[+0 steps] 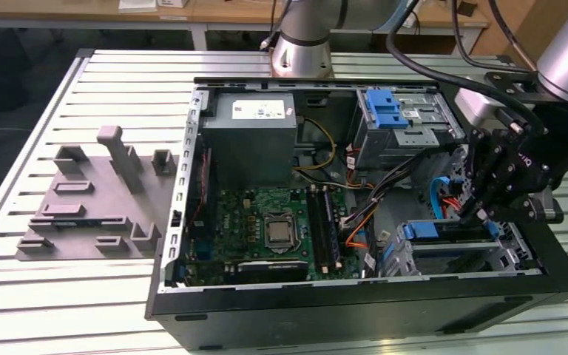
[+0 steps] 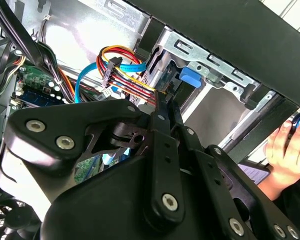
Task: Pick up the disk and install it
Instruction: 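Insert the first disk wire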
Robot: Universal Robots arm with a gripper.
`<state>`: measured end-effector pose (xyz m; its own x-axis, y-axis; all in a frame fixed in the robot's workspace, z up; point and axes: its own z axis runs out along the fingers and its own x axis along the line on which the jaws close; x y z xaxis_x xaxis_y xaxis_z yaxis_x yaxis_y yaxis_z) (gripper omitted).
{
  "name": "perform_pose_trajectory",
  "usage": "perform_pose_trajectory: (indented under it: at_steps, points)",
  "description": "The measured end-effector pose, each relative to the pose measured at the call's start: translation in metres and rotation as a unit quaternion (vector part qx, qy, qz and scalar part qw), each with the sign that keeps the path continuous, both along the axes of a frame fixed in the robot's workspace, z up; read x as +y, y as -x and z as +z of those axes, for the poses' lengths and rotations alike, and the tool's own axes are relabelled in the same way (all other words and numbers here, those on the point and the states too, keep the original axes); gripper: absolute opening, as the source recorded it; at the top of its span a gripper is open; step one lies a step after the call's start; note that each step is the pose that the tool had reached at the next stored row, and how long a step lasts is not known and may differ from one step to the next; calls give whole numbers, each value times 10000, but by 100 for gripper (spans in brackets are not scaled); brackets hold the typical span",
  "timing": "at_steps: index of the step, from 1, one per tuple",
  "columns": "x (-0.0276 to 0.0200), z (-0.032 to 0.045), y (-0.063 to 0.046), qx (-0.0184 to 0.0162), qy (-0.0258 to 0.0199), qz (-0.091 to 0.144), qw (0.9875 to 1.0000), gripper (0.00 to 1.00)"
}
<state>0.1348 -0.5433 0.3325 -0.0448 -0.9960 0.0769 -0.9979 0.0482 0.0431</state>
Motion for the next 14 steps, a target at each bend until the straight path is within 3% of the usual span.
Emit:
perform_pose_trajectory:
  at_steps: [14]
  points:
    - [0,11,-13,15,1,-118,9999,16]
